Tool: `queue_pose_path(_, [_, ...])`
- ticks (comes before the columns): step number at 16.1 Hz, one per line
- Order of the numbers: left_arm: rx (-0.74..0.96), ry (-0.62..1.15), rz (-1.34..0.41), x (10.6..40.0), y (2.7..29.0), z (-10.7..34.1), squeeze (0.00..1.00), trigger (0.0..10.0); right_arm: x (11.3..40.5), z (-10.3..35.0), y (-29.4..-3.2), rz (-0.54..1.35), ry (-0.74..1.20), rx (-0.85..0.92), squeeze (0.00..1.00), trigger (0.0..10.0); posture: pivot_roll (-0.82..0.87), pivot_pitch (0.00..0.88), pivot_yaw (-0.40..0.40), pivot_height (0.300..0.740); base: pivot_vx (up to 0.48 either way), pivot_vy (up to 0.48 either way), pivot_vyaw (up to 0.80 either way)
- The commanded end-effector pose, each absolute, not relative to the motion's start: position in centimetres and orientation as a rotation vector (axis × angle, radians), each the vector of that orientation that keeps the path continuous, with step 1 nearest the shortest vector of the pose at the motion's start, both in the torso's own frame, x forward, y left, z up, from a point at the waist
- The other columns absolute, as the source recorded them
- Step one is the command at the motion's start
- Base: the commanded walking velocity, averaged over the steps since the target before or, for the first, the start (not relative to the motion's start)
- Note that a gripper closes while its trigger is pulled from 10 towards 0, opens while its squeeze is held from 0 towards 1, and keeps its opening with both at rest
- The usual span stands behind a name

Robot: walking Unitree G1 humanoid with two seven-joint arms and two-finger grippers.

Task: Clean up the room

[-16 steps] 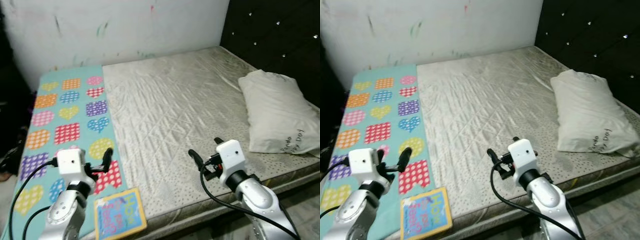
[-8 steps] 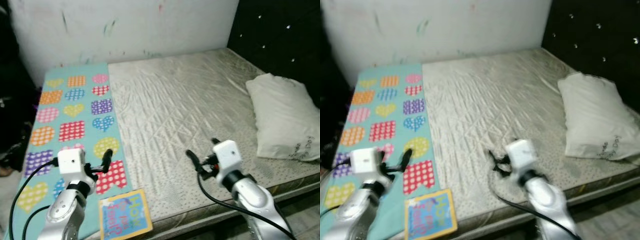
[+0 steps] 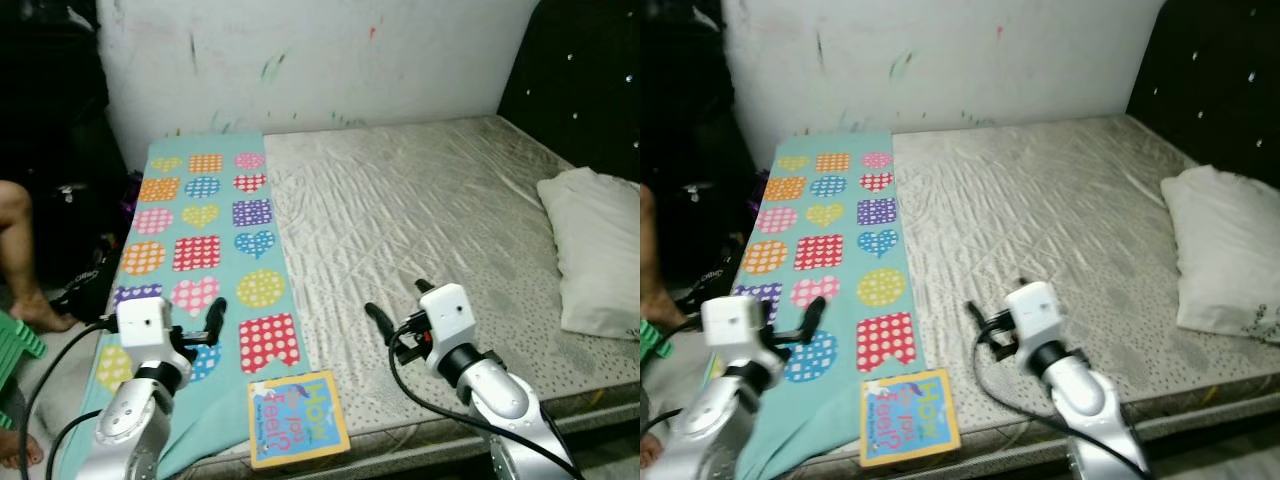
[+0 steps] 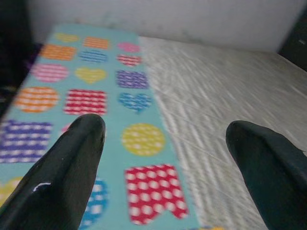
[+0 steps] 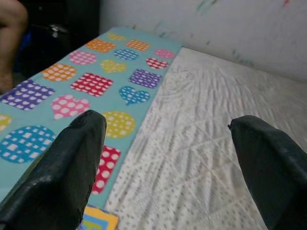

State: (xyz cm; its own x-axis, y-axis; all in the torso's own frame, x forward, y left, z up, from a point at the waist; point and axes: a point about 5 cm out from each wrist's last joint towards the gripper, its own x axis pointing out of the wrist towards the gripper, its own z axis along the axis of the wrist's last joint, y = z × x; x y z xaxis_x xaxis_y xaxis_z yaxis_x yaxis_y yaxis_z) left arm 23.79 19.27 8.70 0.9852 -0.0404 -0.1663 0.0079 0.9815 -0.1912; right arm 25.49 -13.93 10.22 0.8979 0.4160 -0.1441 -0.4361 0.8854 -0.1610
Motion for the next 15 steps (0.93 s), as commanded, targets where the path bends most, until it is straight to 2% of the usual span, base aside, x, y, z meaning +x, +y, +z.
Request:
queue_pose_path(1, [-0.196,0.161,-0.046,24.05,18.78,8.95,0.00,10.0,25.72,10.69,-14.38,0.440,0.088,-0.217,0.00,10.0,-0.14,0.000,0.019,0.740,0.000,0.000,0.00])
queue_pose_path(6, [-0.209,0.149,-0.052,24.06,18.74,9.02,0.00,10.0,25.63,10.65,-14.28,0.450,0.084,-0.228,0.00,10.0,-0.14,0.000,0.017,0.740,0.000,0.000,0.80])
queue_pose_path(12, [-0.199,0.160,-0.053,23.93,18.75,8.91,0.00,10.0,25.53,10.57,-14.28,0.450,0.089,-0.221,0.00,10.0,-0.14,0.000,0.017,0.740,0.000,0.000,0.00])
queue_pose_path(15, [-0.197,0.161,-0.055,23.90,18.75,8.92,0.00,10.0,25.51,10.59,-14.26,0.449,0.087,-0.216,0.00,10.0,-0.14,0.000,0.018,0.740,0.000,-0.321,0.00])
